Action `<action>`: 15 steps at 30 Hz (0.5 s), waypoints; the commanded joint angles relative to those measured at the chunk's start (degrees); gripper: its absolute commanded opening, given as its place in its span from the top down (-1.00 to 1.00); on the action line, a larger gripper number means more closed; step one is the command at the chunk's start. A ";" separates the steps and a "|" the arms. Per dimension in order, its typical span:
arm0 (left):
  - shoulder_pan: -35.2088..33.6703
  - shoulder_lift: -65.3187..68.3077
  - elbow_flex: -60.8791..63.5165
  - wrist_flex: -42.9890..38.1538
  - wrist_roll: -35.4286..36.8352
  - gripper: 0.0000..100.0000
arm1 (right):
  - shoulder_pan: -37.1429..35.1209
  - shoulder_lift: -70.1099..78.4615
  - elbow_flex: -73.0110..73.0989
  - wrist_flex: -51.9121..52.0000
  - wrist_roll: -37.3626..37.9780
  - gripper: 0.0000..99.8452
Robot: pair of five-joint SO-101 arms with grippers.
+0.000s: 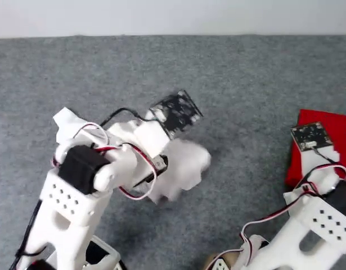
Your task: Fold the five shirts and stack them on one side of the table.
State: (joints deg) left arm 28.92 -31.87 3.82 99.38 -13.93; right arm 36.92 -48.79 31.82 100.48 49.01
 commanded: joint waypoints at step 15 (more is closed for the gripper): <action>-21.63 -8.79 5.67 -0.18 1.93 0.76 | -31.87 2.77 0.09 1.80 -25.58 0.98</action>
State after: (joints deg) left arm 10.90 -39.43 8.57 99.38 -11.91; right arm 16.09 -48.18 32.35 100.48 30.64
